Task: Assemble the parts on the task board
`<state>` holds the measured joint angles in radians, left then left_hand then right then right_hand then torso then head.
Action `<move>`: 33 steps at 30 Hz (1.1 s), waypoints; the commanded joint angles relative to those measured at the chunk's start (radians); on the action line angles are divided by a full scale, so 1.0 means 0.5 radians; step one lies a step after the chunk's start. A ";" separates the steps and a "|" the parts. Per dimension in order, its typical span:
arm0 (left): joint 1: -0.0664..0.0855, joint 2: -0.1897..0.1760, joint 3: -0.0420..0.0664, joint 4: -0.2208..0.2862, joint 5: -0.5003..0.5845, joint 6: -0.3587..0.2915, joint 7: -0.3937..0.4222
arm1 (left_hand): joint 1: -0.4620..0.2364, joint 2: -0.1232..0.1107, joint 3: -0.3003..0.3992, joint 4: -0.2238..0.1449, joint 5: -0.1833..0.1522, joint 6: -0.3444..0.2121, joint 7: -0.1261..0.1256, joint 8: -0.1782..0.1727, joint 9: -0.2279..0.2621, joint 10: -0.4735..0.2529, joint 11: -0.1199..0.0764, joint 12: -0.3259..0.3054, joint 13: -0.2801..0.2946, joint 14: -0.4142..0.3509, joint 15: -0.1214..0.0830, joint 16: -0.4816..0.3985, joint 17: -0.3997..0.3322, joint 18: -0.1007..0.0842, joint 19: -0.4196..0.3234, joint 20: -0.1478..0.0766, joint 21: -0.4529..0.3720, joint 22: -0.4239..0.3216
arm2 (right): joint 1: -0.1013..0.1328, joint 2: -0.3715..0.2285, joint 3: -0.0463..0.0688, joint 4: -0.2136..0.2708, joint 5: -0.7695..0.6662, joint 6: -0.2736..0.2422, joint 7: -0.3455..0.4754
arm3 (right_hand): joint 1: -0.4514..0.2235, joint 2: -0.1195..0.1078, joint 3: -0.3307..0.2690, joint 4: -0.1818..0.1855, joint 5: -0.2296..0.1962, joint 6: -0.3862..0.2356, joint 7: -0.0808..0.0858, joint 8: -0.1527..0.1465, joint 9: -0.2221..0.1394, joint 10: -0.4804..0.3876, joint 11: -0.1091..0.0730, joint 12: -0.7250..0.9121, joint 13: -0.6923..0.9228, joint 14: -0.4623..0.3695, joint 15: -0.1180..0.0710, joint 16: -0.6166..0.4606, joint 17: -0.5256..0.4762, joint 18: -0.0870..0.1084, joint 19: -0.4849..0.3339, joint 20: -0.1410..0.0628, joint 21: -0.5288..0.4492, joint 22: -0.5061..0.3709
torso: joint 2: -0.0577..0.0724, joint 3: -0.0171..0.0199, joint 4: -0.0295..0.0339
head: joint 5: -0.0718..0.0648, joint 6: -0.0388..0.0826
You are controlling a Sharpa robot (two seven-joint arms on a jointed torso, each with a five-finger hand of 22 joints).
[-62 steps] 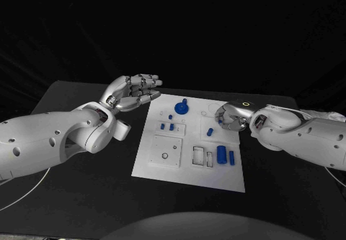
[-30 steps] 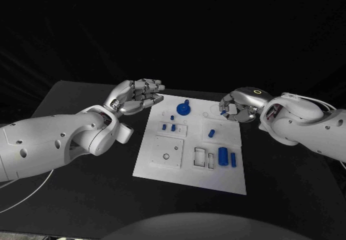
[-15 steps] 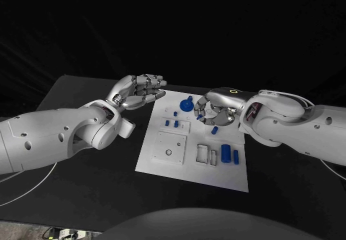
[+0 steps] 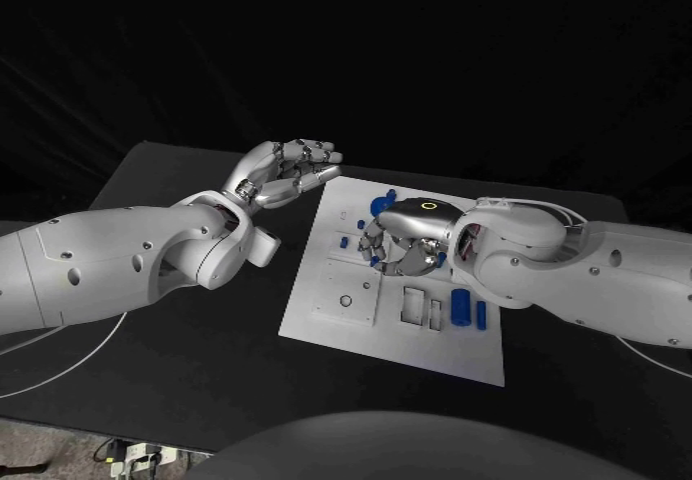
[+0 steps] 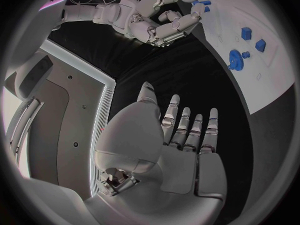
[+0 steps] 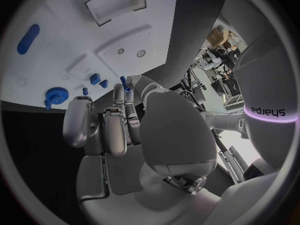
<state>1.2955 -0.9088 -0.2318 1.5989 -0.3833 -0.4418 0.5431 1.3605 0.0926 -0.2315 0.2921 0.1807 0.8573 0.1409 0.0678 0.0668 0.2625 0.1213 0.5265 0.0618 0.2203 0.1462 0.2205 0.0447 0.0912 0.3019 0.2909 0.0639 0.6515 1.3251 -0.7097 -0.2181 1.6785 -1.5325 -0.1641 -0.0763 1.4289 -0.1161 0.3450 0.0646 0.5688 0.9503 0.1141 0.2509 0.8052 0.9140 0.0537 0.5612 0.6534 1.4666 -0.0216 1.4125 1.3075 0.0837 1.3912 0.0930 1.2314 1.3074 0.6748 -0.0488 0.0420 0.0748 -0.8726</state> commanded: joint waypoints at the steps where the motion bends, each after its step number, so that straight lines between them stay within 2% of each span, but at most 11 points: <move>1: -0.001 -0.005 0.001 0.014 -0.015 -0.034 0.055 | 0.020 0.014 0.008 -0.003 0.020 -0.002 0.010 0.006 0.002 -0.012 0.003 -0.005 -0.002 -0.018 0.002 -0.008 -0.002 -0.033 -0.018 -0.002 -0.002 -0.007 | -0.031 0.031 0.000 -0.022 -0.134 0.092 -0.031 | -0.015 0.006 0.008 -0.004 -0.011 0.005 0.007 -0.013 -0.002 0.014 -0.001 0.002 -0.002 0.015 0.016 -0.009 0.151 -0.013 -0.012 0.001 -0.011 0.322 | 0.000 0.0012 -0.001 | 0.023 0.000; 4: -0.001 -0.015 0.001 0.024 -0.018 -0.034 0.054 | 0.048 0.027 0.013 -0.004 0.048 0.001 0.012 0.008 0.002 -0.015 0.006 -0.003 -0.002 -0.024 0.003 -0.002 -0.001 -0.036 -0.022 -0.001 0.002 -0.013 | -0.059 0.055 0.000 -0.040 -0.172 0.084 -0.031 | -0.014 0.006 0.009 -0.005 -0.012 0.004 0.008 -0.015 -0.003 0.015 -0.001 0.001 -0.003 0.014 0.016 -0.010 0.149 -0.012 -0.013 0.001 -0.013 0.322 | 0.003 0.0023 0.000 | 0.037 0.000; 8: -0.001 -0.023 0.001 0.029 -0.039 -0.038 0.057 | 0.078 0.038 0.012 -0.004 0.085 0.007 0.015 0.011 0.003 -0.013 0.012 0.007 -0.001 -0.023 0.002 0.012 0.000 -0.038 -0.020 -0.001 0.007 -0.013 | -0.086 0.076 0.000 -0.055 -0.221 0.056 -0.025 | -0.013 0.006 0.012 -0.008 -0.011 0.002 0.009 -0.018 -0.005 0.017 -0.001 0.001 -0.004 0.015 0.016 -0.008 0.152 -0.013 -0.012 0.001 -0.010 0.322 | 0.003 0.0000 -0.003 | 0.049 0.000; 15: -0.006 -0.015 0.001 0.028 -0.072 -0.029 0.057 | 0.086 0.036 0.008 -0.003 0.093 0.006 0.012 0.011 0.002 -0.019 0.006 -0.002 -0.002 -0.030 0.003 0.010 -0.001 -0.038 -0.024 -0.001 0.007 -0.021 | -0.132 0.093 0.000 -0.080 -0.250 0.047 -0.023 | -0.011 0.006 0.015 -0.010 -0.007 0.001 0.009 -0.022 -0.007 0.020 -0.001 0.000 -0.005 0.014 0.015 -0.009 0.150 -0.012 -0.013 0.001 -0.013 0.322 | 0.002 -0.0002 -0.001 | 0.060 0.000; 21: -0.015 -0.012 0.001 0.028 -0.079 -0.015 0.053 | 0.092 0.039 0.004 -0.002 0.096 0.004 0.001 0.009 0.001 -0.037 -0.008 -0.021 -0.005 -0.039 0.002 0.009 -0.002 -0.039 -0.031 -0.001 0.006 -0.033 | -0.176 0.101 0.000 -0.121 -0.258 -0.072 0.035 | -0.014 0.005 0.015 -0.010 -0.008 0.001 0.010 -0.023 -0.008 0.021 0.000 -0.001 -0.005 0.011 0.016 -0.013 0.145 -0.009 -0.020 0.001 -0.026 0.318 | 0.002 0.0008 -0.001 | 0.076 0.000; 28: -0.034 -0.016 0.001 0.026 -0.081 0.000 0.053 | 0.104 0.046 0.005 -0.003 0.106 0.005 0.001 0.009 0.001 -0.039 -0.005 -0.019 -0.005 -0.038 0.000 0.016 -0.001 -0.041 -0.034 -0.001 0.006 -0.037 | -0.196 0.102 0.000 -0.150 -0.263 -0.155 0.081 | -0.014 0.005 0.015 -0.010 -0.008 0.001 0.010 -0.024 -0.009 0.021 0.000 -0.001 -0.006 0.014 0.016 -0.010 0.149 -0.011 -0.017 0.001 -0.020 0.320 | 0.002 -0.0006 0.001 | 0.084 0.000; 33: -0.042 -0.021 0.002 0.027 -0.087 0.000 0.066 | 0.118 0.050 0.004 -0.004 0.120 0.006 0.006 0.009 0.001 -0.037 0.001 -0.013 -0.004 -0.031 0.004 0.029 0.001 -0.042 -0.036 0.000 0.007 -0.039 | -0.208 0.101 0.000 -0.172 -0.252 -0.187 0.107 | -0.016 0.005 0.016 -0.011 -0.015 0.002 0.010 -0.026 -0.010 0.021 0.000 -0.003 -0.007 0.013 0.016 -0.011 0.148 -0.011 -0.018 0.002 -0.020 0.320 | 0.001 -0.0042 0.000 | 0.082 0.000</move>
<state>1.2754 -0.9202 -0.2319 1.6100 -0.4172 -0.4525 0.5559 1.4064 0.1171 -0.2314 0.2921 0.2344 0.8611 0.1446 0.0678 0.0667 0.2485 0.1210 0.5223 0.0606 0.2059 0.1466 0.2293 0.0449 0.0773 0.2875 0.2909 0.0640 0.6319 1.2239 -0.6597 -0.2181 1.5952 -1.6450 -0.2246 -0.0501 1.4289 -0.1162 0.3477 0.0619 0.5666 0.9484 0.1122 0.2413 0.8007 0.9205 0.0537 0.5611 0.6514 1.4666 -0.0216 1.4064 1.3074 0.0840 1.3877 0.0966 1.2217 1.3080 0.6758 -0.0497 0.0421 0.1157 -0.8728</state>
